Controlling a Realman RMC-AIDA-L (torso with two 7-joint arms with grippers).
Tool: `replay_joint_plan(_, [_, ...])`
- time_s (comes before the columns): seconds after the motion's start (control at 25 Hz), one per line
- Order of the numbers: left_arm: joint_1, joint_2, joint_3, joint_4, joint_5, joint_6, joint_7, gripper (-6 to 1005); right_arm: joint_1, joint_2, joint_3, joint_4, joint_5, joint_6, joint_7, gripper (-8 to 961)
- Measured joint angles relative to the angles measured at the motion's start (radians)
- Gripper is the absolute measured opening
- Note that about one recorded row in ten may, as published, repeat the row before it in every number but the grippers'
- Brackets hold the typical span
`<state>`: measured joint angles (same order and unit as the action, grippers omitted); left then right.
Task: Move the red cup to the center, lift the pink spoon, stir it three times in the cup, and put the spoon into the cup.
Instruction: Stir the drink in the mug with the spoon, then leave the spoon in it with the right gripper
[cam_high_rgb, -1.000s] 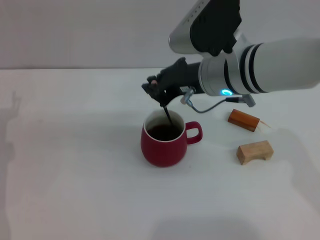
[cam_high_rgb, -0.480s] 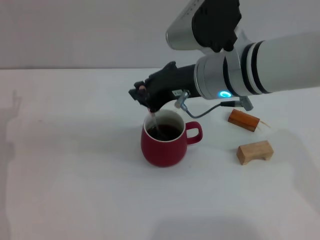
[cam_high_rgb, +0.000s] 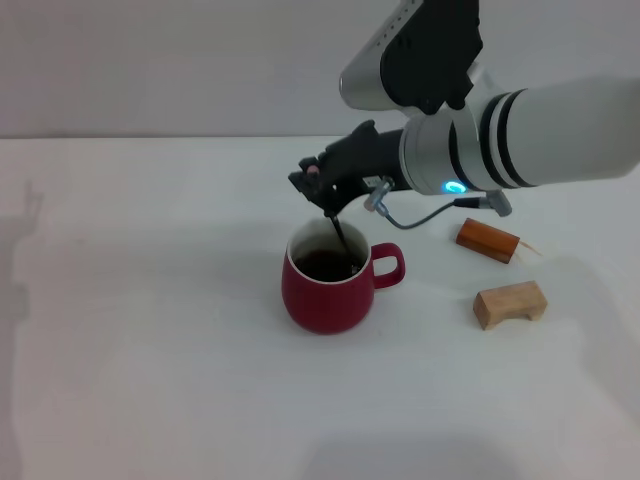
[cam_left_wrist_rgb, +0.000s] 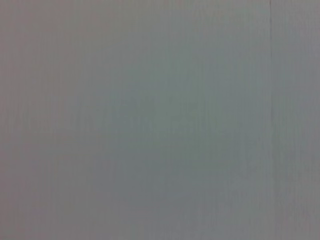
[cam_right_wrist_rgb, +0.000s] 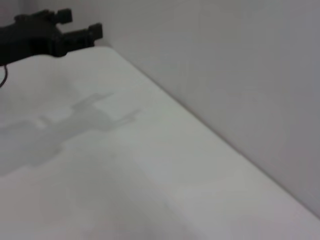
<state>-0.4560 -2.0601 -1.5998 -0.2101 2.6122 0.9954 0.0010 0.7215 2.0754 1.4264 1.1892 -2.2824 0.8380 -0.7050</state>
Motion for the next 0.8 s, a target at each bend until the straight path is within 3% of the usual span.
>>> replay_joint_plan(0.32, [-0.003,0.0,-0.002,0.0,0.001,0.001,-0.001,847,-0.005,-0.001,0.051,0.046,0.105,0.121,-0.012,172])
replay_joint_plan(0.56, [-0.005,0.0,-0.002,0.0,0.002,0.003,-0.001,847,-0.009,0.0,0.08,-0.01,0.198,0.041,-0.089,174])
replay_joint_plan(0.8, [-0.005,0.0,0.0,0.0,0.001,0.004,-0.001,846,0.009,-0.001,0.07,-0.061,0.107,-0.005,-0.052,177])
